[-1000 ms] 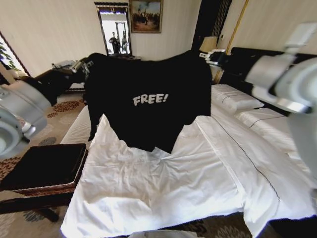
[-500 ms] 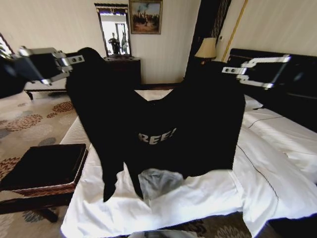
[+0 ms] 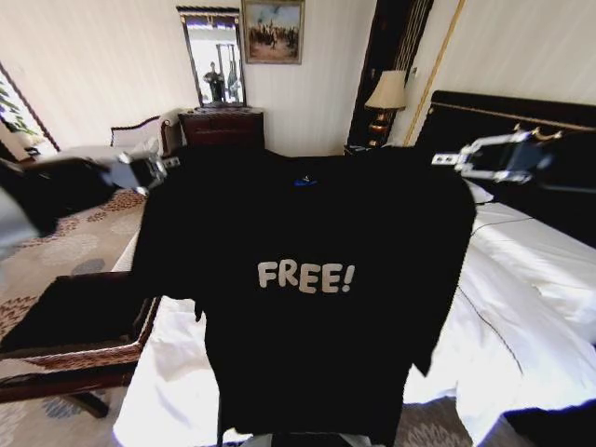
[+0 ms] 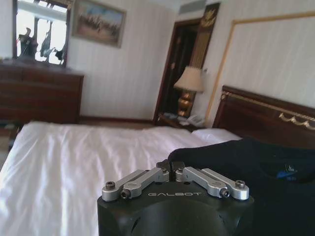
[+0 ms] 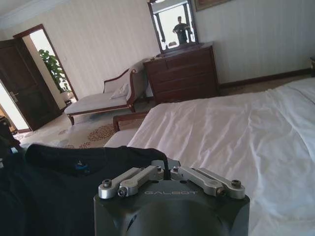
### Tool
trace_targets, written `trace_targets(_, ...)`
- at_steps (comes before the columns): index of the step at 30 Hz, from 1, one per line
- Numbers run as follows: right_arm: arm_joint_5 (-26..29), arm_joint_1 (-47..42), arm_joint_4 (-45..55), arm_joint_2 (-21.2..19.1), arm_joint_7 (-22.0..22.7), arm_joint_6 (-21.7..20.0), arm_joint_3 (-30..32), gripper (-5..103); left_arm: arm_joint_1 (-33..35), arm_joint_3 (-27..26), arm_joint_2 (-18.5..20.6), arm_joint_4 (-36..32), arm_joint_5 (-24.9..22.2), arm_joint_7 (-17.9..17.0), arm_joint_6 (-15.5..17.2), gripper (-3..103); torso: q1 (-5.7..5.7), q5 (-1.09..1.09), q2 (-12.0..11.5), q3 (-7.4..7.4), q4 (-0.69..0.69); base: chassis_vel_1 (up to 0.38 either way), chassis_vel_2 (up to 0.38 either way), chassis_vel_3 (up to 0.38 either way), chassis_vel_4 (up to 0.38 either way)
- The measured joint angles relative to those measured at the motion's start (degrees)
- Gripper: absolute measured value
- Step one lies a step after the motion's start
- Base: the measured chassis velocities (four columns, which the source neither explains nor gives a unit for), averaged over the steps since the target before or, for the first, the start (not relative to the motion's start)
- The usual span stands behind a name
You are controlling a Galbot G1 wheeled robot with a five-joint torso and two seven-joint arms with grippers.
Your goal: Fold the clothes on the bed and place them into the basket.
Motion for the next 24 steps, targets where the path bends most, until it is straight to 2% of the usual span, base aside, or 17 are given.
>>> trace_targets(1,-3.77,-2.78,-0.34,2.75,-0.38,-0.01,-2.23,1,0.81,5.43,-1.93,0.05,4.24,0.16,0.18,1,0.0,-0.06,0.0,0.0,-0.01,0.0,0.0,0.0,0.0)
trace_targets(3,-14.28,-6.58,-2.92,9.81,-1.49,-0.18,-9.92,1,0.97,19.53,-5.98,0.2,14.39,0.7,0.33,1,0.01,0.0,-0.01,0.01,-0.02,0.0,0.0,0.0,0.0)
trace_targets(4,-17.42,-6.83,-4.19,11.99,-1.92,-0.19,-12.96,1,0.69,23.77,-7.1,0.2,17.75,1.03,0.37,1,0.01,0.01,-0.02,0.01,-0.03,0.0,0.0,0.0,0.0)
trace_targets(5,-17.42,-6.83,-4.19,11.99,-1.92,-0.19,-12.96,1,0.69,23.77,-7.1,0.2,17.75,1.03,0.37,1,0.01,0.01,-0.02,0.01,-0.03,0.0,0.0,0.0,0.0)
trace_targets(6,-21.99,-6.78,-6.03,14.9,-3.1,-0.19,-17.1,1,-0.11,30.02,-9.0,0.41,22.97,1.94,0.36,1,0.01,-0.02,-0.02,0.01,-0.03,0.0,0.0,0.0,0.0)
trace_targets(9,-32.91,-6.15,-11.05,20.84,-7.61,-0.19,-25.26,1,-1.76,39.02,-13.15,3.69,31.02,3.93,0.26,1,0.01,0.02,-0.02,0.01,-0.04,0.0,0.0,0.0,0.0)
trace_targets(10,-32.91,-6.15,-11.05,20.84,-7.61,-0.19,-25.26,1,-1.76,39.02,-13.15,3.69,31.02,3.93,0.26,1,0.01,0.02,-0.02,0.01,-0.04,0.0,0.0,0.0,0.0)
trace_targets(15,-47.29,-5.61,-21.51,28.79,-14.06,-0.18,-33.07,1,-2.28,46.25,-19.99,11.62,39.54,5.81,0.11,1,0.01,-0.02,-0.01,0.0,-0.02,0.0,0.0,0.0,0.0)
trace_targets(16,-47.29,-5.61,-21.51,28.79,-14.06,-0.18,-33.07,1,-2.28,46.25,-19.99,11.62,39.54,5.81,0.11,1,0.01,-0.02,-0.01,0.0,-0.02,0.0,0.0,0.0,0.0)
trace_targets(18,-52.2,-5.49,-25.76,31.25,-16.94,-0.16,-34.92,1,-2.56,47.89,-22.58,16.72,43.01,7.47,-0.13,1,0.0,0.0,-0.01,0.0,-0.03,0.0,0.0,0.0,0.0)
trace_targets(19,-56.36,-5.2,-28.55,32.8,-19.13,-0.15,-36.29,1,-3.2,48.75,-24.51,20.39,44.98,8.4,-0.34,1,0.0,0.0,0.0,0.0,-0.04,0.0,0.0,0.0,0.0)
trace_targets(21,-57.92,-4.96,-29.74,33.49,-20.04,-0.15,-36.85,1,-3.59,49.16,-25.44,22.03,45.85,8.86,-0.46,1,0.0,0.0,0.0,0.0,-0.05,0.0,0.0,0.0,0.0)
trace_targets(24,-64.71,-2.43,-36.67,37.31,-23.86,0.3,-40.24,1,-6.37,51.91,-31.11,29.9,49.74,11.4,-1.06,1,0.01,-0.03,-0.01,0.0,-0.02,0.0,0.0,0.0,0.0)
